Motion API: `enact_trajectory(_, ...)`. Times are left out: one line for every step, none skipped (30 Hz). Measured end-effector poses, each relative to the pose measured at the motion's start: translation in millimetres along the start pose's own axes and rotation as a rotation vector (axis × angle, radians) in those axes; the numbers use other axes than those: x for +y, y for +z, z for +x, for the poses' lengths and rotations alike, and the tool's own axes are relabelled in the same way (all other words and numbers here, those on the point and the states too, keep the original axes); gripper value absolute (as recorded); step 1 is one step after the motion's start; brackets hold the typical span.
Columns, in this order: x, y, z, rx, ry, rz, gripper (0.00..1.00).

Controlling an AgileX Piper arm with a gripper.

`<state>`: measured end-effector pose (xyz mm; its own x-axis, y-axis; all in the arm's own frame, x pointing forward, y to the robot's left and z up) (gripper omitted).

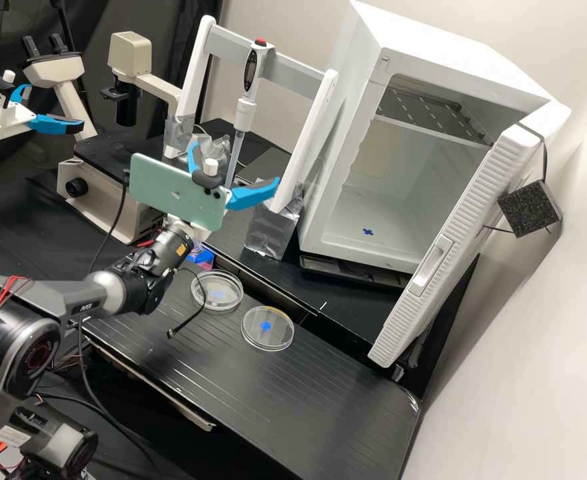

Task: Use the pipette

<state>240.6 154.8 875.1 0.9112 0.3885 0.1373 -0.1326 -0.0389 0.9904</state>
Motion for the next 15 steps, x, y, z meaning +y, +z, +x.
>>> enact_trajectory(1.1, -4.9, 3.9, 0.006, -0.005, 0.0, 1.0)
enact_trajectory(2.5, -9.2, 7.8, 0.006, -0.012, -0.004, 1.0)
enact_trajectory(4.6, -15.1, 12.6, 0.01, -0.018, -0.009, 1.0)
enact_trajectory(6.3, -20.8, 17.4, 0.013, -0.024, -0.016, 1.0)
enact_trajectory(9.4, -27.1, 22.2, 0.022, -0.02, -0.019, 1.0)
enact_trajectory(9.3, -32.7, 27.9, 0.026, -0.03, -0.029, 1.0)
enact_trajectory(10.8, -36.9, 32.5, 0.034, -0.029, -0.03, 1.0)
enact_trajectory(10.5, -41.3, 37.2, 0.041, -0.038, -0.034, 1.0)
enact_trajectory(11.6, -47.8, 45.6, 0.053, -0.043, -0.04, 1.0)
enact_trajectory(11.1, -51.3, 51.8, 0.058, -0.051, -0.042, 1.0)
enact_trajectory(9.0, -52.3, 57.1, 0.053, -0.066, -0.045, 1.0)
enact_trajectory(6.7, -54.3, 61.8, 0.048, -0.085, -0.052, 1.0)
enact_trajectory(5.4, -55.2, 67.8, 0.039, -0.096, -0.056, 1.0)
enact_trajectory(5.4, -56.7, 73.5, 0.034, -0.1, -0.056, 1.0)
enact_trajectory(3.7, -56.9, 79.3, 0.025, -0.112, -0.058, 1.0)
